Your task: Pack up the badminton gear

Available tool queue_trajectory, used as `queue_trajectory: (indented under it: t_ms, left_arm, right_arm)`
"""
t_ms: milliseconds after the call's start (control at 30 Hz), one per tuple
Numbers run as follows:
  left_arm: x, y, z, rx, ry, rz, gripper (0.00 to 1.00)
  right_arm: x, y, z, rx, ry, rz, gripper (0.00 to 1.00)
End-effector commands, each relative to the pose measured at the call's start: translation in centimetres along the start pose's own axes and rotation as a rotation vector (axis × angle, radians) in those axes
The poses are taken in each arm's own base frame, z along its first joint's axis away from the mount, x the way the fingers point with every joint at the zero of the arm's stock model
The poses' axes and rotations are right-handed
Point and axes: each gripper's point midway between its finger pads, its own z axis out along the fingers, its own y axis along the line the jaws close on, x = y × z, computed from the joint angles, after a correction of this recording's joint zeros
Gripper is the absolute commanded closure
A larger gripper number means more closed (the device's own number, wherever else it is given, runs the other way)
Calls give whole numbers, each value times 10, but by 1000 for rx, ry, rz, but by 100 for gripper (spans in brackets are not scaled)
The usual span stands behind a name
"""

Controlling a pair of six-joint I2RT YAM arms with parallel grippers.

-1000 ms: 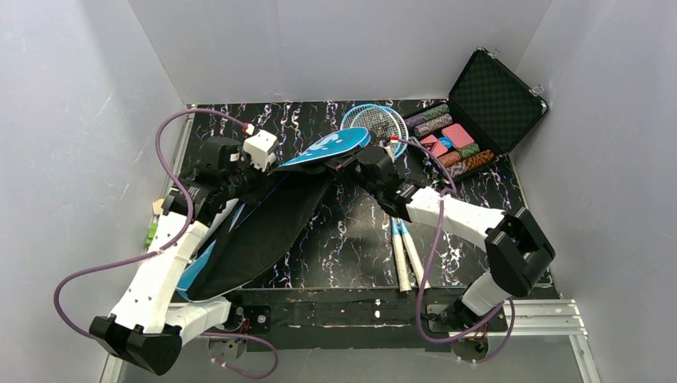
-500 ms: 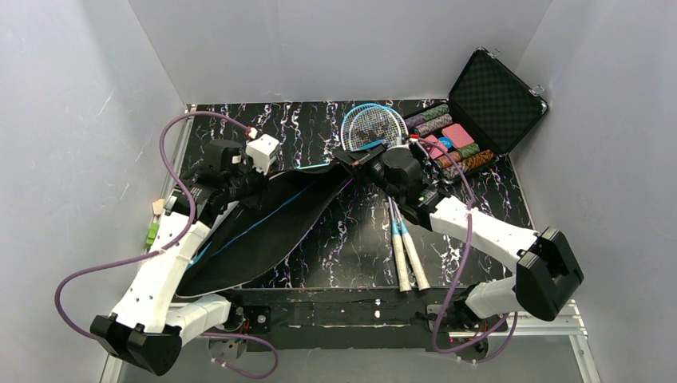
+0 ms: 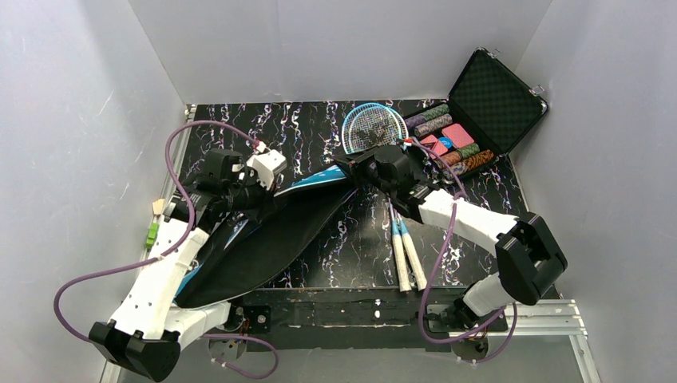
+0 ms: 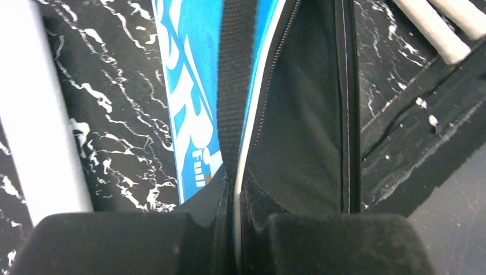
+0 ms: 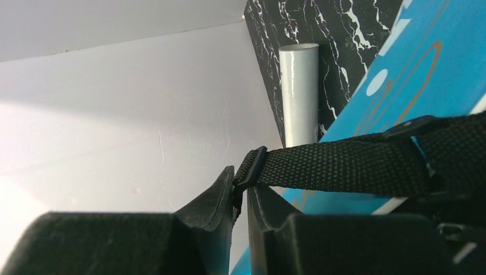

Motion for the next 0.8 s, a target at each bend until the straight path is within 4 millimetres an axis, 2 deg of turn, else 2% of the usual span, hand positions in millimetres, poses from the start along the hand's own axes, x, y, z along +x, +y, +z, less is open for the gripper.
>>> queue_trajectory:
  t_ms: [0,67,167,300,400,500,633,767]
  left_arm:
    - [0,-27,-8,143,-35,43,100]
    - [2,-29,-8,155,-33,47,100]
    - [0,-27,-10,134,-40,43,100]
    - [-5,-6,-7,14,-55,12,100]
    - [-8,11,-8,-84,-64,-5,100]
    - [-14,18,-9,-124,-82,-16,100]
    - [-22,24,-11,-157,-100,-18,100]
    - [-19,37,-10,-227,-100,-23,100]
  right_arm:
    - [-4,37,0,-99,-13,70,79]
    - [0,37,4,-71,4,44,76]
    - [16,32,14,-16,86,19,63]
    - [41,25,19,21,228,16,50]
    - [53,28,9,31,306,-5,46]
    - [62,36,-5,40,375,-53,44]
    - [78,35,-23,90,514,-118,44]
    - [86,50,-46,66,625,-284,41]
